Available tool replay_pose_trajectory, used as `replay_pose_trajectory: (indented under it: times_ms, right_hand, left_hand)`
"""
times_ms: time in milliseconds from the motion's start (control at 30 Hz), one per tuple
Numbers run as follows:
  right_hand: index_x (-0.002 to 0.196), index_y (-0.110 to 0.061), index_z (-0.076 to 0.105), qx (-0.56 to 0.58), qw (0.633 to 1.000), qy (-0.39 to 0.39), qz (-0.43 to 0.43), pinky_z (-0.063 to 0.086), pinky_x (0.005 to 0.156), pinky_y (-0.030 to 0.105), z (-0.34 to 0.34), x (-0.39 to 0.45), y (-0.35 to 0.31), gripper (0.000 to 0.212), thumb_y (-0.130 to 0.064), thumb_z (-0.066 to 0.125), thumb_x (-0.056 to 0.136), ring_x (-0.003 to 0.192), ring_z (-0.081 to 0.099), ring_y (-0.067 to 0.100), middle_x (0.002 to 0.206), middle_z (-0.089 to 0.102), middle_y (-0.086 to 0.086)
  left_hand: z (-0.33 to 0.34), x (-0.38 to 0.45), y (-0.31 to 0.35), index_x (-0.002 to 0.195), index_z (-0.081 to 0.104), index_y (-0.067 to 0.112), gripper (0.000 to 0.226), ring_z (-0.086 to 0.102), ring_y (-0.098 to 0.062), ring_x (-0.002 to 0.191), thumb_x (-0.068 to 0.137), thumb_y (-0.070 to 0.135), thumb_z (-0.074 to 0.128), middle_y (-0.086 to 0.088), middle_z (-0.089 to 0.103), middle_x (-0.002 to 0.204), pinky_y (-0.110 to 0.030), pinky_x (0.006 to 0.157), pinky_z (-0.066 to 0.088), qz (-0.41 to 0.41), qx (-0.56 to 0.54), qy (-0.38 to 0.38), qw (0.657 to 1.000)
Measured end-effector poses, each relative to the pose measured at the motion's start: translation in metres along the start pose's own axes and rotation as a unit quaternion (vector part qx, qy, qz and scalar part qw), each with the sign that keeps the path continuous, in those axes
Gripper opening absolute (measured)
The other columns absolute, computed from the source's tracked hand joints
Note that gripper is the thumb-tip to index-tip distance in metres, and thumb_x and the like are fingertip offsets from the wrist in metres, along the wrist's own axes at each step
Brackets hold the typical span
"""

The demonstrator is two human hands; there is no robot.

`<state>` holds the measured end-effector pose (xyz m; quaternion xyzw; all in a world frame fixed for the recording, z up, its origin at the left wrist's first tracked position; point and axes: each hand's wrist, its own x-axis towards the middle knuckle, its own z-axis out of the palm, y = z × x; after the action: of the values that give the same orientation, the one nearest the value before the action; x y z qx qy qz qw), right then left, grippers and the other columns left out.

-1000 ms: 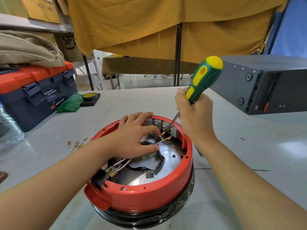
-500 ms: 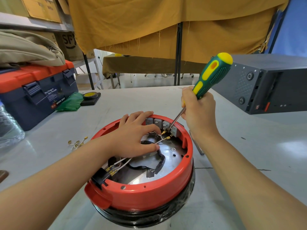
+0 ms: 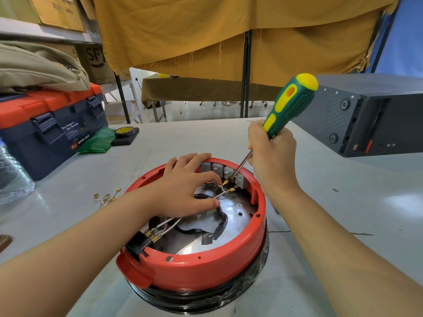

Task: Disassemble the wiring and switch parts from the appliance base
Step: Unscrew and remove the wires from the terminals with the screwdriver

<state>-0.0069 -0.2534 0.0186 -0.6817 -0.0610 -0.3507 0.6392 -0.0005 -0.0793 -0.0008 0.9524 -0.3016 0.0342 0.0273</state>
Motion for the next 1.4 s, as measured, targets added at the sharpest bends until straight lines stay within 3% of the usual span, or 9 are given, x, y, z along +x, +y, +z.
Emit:
replay_pose_trajectory:
  times_ms: [133, 300, 467, 633, 767, 1033, 1100, 1233, 1400]
  right_hand:
    - [0.059, 0.000, 0.049, -0.011, 1.000, -0.020, -0.019, 0.045, 0.050, 0.042, -0.001, -0.002, -0.002, 0.035, -0.030, 0.049, 0.077, 0.049, 0.042, 0.015, 0.052, 0.043, 0.012]
    - [0.059, 0.008, 0.049, -0.014, 0.998, -0.024, -0.060, 0.047, 0.053, 0.046, -0.002, -0.002, -0.001, 0.043, -0.030, 0.049, 0.081, 0.055, 0.047, 0.032, 0.053, 0.045, 0.022]
    - [0.054, -0.010, 0.045, -0.008, 0.997, -0.067, -0.040, 0.039, 0.050, 0.036, -0.004, 0.001, 0.001, 0.035, -0.031, 0.049, 0.081, 0.047, 0.040, 0.014, 0.048, 0.040, 0.003]
    - [0.054, -0.013, 0.045, 0.101, 0.983, -0.107, 0.106, 0.029, 0.043, 0.023, 0.000, 0.006, 0.007, 0.028, -0.023, 0.052, 0.079, 0.040, 0.034, 0.010, 0.045, 0.040, -0.005]
    - [0.043, -0.023, 0.042, 0.020, 0.995, -0.085, 0.050, 0.029, 0.047, 0.025, 0.000, 0.008, 0.010, 0.032, -0.024, 0.050, 0.073, 0.040, 0.034, 0.008, 0.040, 0.038, -0.010]
    - [0.050, -0.017, 0.042, 0.076, 0.996, -0.040, 0.018, 0.029, 0.043, 0.019, -0.009, 0.013, 0.002, 0.026, -0.022, 0.050, 0.074, 0.039, 0.034, 0.006, 0.041, 0.038, -0.011]
    - [0.050, -0.013, 0.041, 0.053, 0.998, -0.044, -0.012, 0.030, 0.047, 0.025, -0.008, 0.012, 0.001, 0.031, -0.025, 0.050, 0.077, 0.043, 0.034, 0.012, 0.044, 0.037, -0.006]
    - [0.061, 0.010, 0.043, 0.003, 0.998, -0.035, -0.056, 0.041, 0.051, 0.045, -0.004, 0.006, 0.000, 0.044, -0.029, 0.050, 0.080, 0.058, 0.041, 0.040, 0.057, 0.042, 0.029]
    - [0.059, 0.007, 0.045, -0.009, 0.997, -0.049, -0.066, 0.042, 0.052, 0.042, -0.004, 0.004, 0.000, 0.041, -0.028, 0.049, 0.081, 0.055, 0.040, 0.033, 0.055, 0.040, 0.025]
  left_hand:
    - [0.000, -0.001, 0.000, 0.123, 0.042, 0.051, 0.038, -0.002, -0.019, 0.144, 0.086, 0.060, 0.047, 0.011, 0.000, 0.157, -0.054, 0.116, 0.002, 0.001, -0.002, 0.001, 1.000]
    - [-0.001, -0.001, 0.001, 0.123, 0.041, 0.052, 0.038, -0.002, -0.019, 0.144, 0.086, 0.061, 0.046, 0.011, 0.000, 0.157, -0.054, 0.115, 0.003, 0.001, 0.002, -0.003, 1.000]
    - [-0.002, -0.001, 0.001, 0.123, 0.042, 0.051, 0.039, -0.003, -0.020, 0.144, 0.086, 0.061, 0.047, 0.010, 0.000, 0.157, -0.054, 0.115, 0.003, -0.002, 0.003, -0.006, 1.000]
    - [-0.002, -0.001, 0.001, 0.121, 0.042, 0.052, 0.037, -0.001, -0.019, 0.143, 0.085, 0.060, 0.048, 0.010, 0.001, 0.156, -0.053, 0.116, 0.003, -0.001, 0.001, -0.003, 1.000]
    - [-0.001, -0.002, -0.001, 0.121, 0.041, 0.053, 0.038, -0.001, -0.018, 0.143, 0.085, 0.062, 0.046, 0.012, 0.001, 0.156, -0.053, 0.116, 0.003, 0.000, -0.001, -0.002, 1.000]
    - [-0.002, -0.001, -0.001, 0.122, 0.042, 0.052, 0.039, -0.002, -0.019, 0.143, 0.084, 0.063, 0.047, 0.011, 0.001, 0.156, -0.054, 0.115, 0.003, -0.002, -0.004, -0.005, 1.000]
    - [-0.002, -0.001, 0.000, 0.122, 0.042, 0.052, 0.040, -0.001, -0.020, 0.144, 0.084, 0.063, 0.047, 0.010, 0.001, 0.156, -0.055, 0.115, 0.004, -0.001, 0.000, -0.005, 1.000]
    - [-0.003, -0.001, 0.001, 0.120, 0.044, 0.050, 0.039, 0.001, -0.021, 0.144, 0.084, 0.064, 0.047, 0.009, 0.003, 0.157, -0.054, 0.115, 0.006, 0.000, 0.004, 0.000, 1.000]
    - [-0.005, -0.002, 0.003, 0.118, 0.045, 0.051, 0.038, 0.003, -0.020, 0.143, 0.083, 0.064, 0.047, 0.009, 0.004, 0.157, -0.054, 0.115, 0.007, -0.005, 0.000, -0.003, 1.000]
